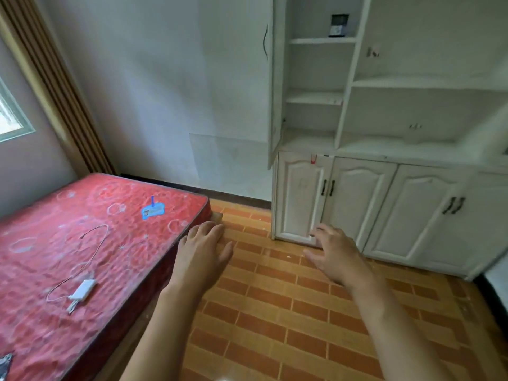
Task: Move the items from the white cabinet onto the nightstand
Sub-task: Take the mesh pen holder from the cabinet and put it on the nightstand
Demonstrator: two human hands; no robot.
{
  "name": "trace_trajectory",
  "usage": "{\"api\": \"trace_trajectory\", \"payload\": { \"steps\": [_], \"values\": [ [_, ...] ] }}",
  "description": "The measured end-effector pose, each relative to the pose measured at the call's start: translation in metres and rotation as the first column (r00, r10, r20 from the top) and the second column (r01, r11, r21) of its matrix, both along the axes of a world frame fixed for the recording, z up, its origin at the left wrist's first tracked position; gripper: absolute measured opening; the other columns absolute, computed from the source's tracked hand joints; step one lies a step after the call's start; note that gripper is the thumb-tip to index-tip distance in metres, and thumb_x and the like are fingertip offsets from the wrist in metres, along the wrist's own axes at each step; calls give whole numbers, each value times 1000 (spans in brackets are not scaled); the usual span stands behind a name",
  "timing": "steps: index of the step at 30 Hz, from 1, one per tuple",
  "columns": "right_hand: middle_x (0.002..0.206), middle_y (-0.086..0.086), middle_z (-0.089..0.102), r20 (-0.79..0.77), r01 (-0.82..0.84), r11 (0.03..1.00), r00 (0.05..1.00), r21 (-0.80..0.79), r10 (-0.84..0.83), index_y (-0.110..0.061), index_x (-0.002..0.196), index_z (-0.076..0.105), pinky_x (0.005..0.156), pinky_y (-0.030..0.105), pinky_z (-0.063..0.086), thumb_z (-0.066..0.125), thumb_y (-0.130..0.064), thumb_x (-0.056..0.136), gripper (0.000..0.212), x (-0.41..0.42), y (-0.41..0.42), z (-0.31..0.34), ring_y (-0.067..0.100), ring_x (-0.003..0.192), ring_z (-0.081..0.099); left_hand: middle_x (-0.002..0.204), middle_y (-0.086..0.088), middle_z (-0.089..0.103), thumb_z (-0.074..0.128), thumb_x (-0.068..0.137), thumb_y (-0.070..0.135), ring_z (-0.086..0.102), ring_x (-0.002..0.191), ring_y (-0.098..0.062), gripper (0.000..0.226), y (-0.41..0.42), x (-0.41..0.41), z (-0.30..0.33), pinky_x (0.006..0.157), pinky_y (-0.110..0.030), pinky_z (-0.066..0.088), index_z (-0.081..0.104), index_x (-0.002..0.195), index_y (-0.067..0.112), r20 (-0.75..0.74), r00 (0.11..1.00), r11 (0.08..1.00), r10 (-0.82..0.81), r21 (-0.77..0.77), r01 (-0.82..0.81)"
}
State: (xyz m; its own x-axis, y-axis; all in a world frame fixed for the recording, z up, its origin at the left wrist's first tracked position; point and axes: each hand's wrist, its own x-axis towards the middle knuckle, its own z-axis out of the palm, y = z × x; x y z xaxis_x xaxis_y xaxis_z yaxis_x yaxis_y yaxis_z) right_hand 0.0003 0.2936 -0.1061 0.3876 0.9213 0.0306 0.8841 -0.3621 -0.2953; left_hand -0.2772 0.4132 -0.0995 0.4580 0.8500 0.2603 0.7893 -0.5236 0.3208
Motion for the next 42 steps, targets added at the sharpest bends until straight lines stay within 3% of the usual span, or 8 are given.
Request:
{"api": "trace_trajectory", "payload": {
  "steps": [4, 14, 27, 42],
  "values": [
    [150, -2, 48, 50, 33, 999, 998, -12, -32, -24, 145, 54, 113, 41, 40, 57, -53, 96, 57, 74, 18, 18, 21, 137, 45, 155, 6, 46, 49, 101, 53, 40, 143, -21, 52, 31, 79, 9, 115, -47, 36, 49, 148, 32, 23, 999, 999, -44, -2, 44],
    [161, -3, 36, 67, 121, 993, 991, -16, -120, -23, 152, 46, 120, 42, 31, 52, -49, 100, 59, 179, 69, 33, 19, 146, 34, 154, 5, 47, 44, 101, 57, 40, 144, -21, 53, 113, 210, 18, 116, -49, 38, 48, 148, 32, -28, 984, 984, -174, 18, 175],
    [166, -7, 28, 78, 282, 958, 955, 50, -285, -30, 155, 40, 125, 38, 21, 50, -52, 102, 58, 290, 221, 48, 13, 152, 23, 156, 8, 43, 42, 101, 57, 39, 144, -17, 54, 313, 368, 40, 118, -44, 36, 43, 150, 34, -64, 921, 919, -384, 73, 388],
    [158, -8, 38, 61, 357, 913, 925, 198, -375, -27, 147, 52, 120, 39, 28, 57, -48, 100, 52, 394, 366, 94, 12, 144, 32, 156, 6, 44, 43, 101, 57, 37, 145, -18, 56, 490, 494, 87, 119, -44, 32, 43, 151, 33, -64, 846, 833, -530, 150, 533]
  ]
}}
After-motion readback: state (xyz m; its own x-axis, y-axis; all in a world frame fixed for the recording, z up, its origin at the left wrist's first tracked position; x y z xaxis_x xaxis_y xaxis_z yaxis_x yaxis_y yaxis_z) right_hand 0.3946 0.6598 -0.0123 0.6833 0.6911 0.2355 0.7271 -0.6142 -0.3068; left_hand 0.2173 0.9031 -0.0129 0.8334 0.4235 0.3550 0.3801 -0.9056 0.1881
